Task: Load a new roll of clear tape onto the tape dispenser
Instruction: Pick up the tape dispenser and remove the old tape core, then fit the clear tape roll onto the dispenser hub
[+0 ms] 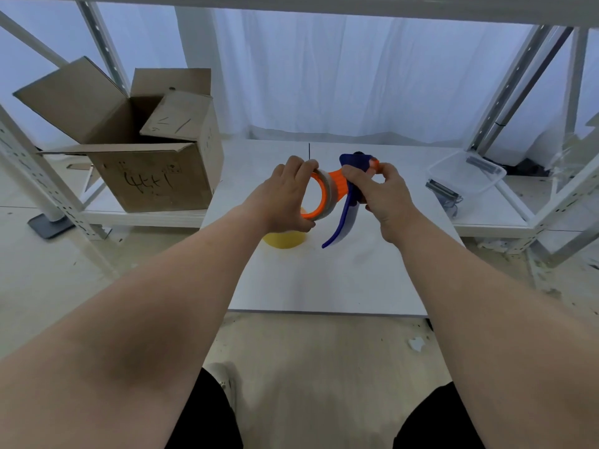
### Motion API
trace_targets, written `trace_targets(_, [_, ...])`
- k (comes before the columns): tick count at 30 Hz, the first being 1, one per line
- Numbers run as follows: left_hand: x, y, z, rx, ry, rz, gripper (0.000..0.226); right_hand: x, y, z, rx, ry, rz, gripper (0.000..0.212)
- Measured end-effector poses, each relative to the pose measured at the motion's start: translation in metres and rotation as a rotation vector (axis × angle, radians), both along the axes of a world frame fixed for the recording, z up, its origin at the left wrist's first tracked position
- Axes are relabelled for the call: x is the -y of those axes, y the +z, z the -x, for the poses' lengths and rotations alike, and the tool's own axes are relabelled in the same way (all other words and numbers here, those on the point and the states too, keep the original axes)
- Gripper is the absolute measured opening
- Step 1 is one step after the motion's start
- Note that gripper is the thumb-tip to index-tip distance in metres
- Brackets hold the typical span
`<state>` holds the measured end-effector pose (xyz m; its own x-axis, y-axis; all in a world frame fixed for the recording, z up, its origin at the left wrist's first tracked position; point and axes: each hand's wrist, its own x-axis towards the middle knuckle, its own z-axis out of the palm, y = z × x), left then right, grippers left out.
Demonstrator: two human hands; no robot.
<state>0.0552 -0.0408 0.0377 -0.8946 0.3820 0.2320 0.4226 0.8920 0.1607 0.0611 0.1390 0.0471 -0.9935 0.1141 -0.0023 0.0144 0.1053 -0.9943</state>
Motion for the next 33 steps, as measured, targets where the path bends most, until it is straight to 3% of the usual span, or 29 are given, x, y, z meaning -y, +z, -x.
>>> trace_targets(5, [0.003, -0.003, 0.001, -0.059, -0.022, 0.033, 0.096, -0.009, -0.014, 0.003, -0.064, -0.269, -0.248, 0.056])
trace_targets(11, [0.010, -0.010, 0.007, 0.018, 0.092, 0.006, 0.093, -0.028, -0.020, 0.011, 0.018, -0.276, -0.060, 0.051])
trace_targets(24, [-0.036, -0.036, 0.080, 0.200, 0.142, -0.049, 0.097, -0.062, -0.049, 0.055, 0.092, -0.206, 0.048, 0.033])
trace_targets(26, [-0.042, -0.044, 0.092, 0.216, 0.134, -0.032, 0.094, -0.067, -0.056, 0.062, 0.118, -0.205, 0.049, 0.038])
trace_targets(30, [-0.054, -0.059, 0.112, 0.263, 0.129, -0.011, 0.085, -0.074, -0.067, 0.076, 0.237, -0.219, 0.048, 0.077])
trace_targets(33, [-0.062, -0.069, 0.121, 0.301, 0.131, 0.115, 0.079, -0.075, -0.076, 0.081, 0.273, -0.215, 0.048, 0.068])
